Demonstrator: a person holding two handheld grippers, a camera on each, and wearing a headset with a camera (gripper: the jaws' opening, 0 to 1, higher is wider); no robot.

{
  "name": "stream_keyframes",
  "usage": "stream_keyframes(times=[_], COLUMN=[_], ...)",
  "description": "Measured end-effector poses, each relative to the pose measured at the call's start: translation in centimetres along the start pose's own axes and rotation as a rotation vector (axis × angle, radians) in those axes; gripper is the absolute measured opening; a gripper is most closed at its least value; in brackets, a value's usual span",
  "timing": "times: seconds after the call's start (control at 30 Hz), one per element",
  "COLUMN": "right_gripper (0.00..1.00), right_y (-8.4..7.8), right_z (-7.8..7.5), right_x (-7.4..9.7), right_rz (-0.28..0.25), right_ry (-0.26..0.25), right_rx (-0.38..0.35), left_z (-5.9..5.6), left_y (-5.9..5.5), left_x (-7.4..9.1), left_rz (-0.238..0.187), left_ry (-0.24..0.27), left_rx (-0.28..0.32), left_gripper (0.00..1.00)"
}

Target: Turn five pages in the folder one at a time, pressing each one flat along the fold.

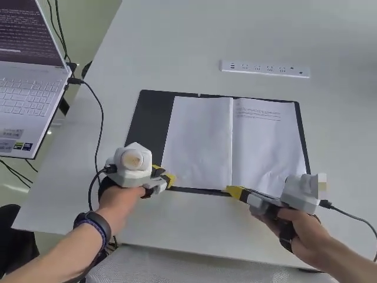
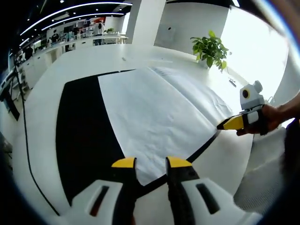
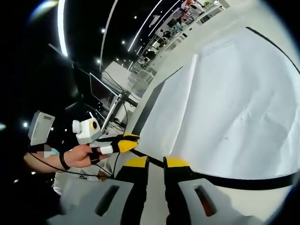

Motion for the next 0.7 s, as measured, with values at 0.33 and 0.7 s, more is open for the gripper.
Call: stream_keyframes(times=[0.33,0.7], right_gripper=[0.26,0.40], right_y=[2.5,5.2], right_z=[-1.0,-2.4], right_x=[3.8,8.8], right_rz=[-0.084,-0.110], right_ry=[-0.056,-0.173], right_rx=[0.039,0.170], left_z=[-0.6,-1.4], left_y=[0.7,2.1], left_x=[1.7,4.4], left_rz=[-0.037,-0.080], left_ry=[-0.028,-0.039], left_rx=[0.061,0.038], left_gripper=[0.37,0.50])
Point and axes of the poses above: the centre of the closed fingertips' face, and the gripper's own axes: x roughly backward along the fingers, z roughly to its left, y roughly out of its top, the point moved 4 cm from there along x, roughly backward along the fingers, and after that the axes turned 4 degrees about x, right-handed, at the moved point
